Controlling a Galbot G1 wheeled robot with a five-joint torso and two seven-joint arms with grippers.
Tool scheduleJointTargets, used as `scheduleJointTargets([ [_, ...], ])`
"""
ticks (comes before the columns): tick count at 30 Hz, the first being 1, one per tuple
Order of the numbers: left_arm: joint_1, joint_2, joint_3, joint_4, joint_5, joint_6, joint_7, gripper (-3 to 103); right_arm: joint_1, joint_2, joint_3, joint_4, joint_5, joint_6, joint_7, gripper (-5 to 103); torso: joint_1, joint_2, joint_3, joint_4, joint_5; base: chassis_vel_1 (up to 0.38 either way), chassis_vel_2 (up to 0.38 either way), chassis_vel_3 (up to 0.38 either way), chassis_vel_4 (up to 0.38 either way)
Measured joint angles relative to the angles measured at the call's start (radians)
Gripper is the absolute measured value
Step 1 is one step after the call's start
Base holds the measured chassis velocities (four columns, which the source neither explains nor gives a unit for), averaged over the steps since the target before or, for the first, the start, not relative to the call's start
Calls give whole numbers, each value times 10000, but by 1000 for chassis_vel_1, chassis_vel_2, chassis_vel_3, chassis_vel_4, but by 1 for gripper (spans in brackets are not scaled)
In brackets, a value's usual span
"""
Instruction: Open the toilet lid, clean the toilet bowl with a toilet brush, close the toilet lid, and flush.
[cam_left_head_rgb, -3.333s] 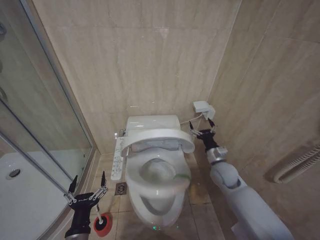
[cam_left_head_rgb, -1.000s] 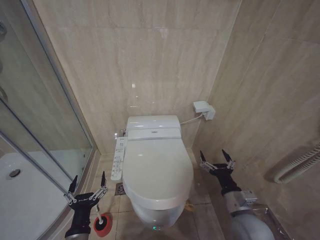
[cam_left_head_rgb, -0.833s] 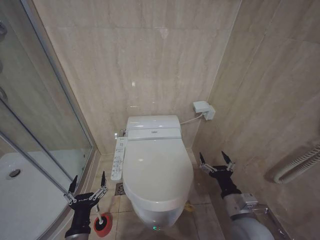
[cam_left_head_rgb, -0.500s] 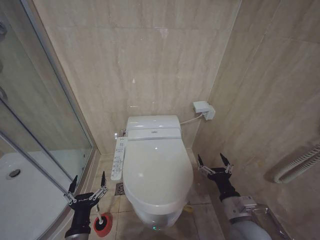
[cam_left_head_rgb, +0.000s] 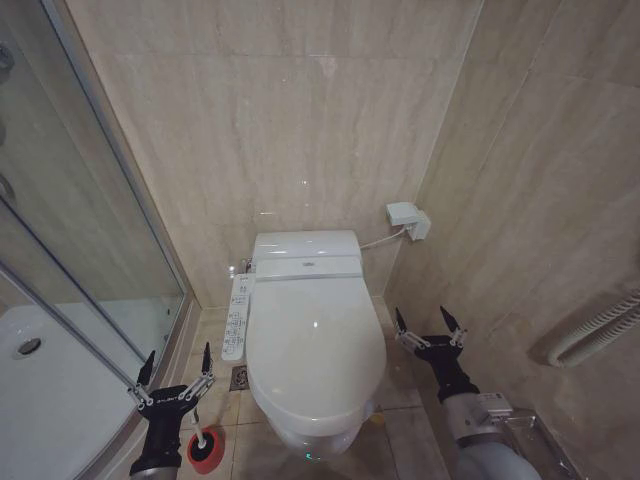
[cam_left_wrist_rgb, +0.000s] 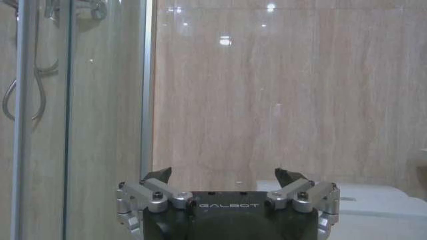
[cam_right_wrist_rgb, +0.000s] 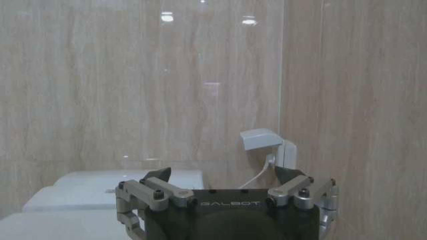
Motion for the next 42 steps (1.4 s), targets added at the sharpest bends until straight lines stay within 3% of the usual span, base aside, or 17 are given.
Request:
scheduleJointTargets([
  [42, 0, 0, -1, 0, 0, 0, 0, 100, 65, -15, 2, 35, 127, -2, 109, 100, 0, 0, 0, 0, 0, 0, 0, 0, 0],
])
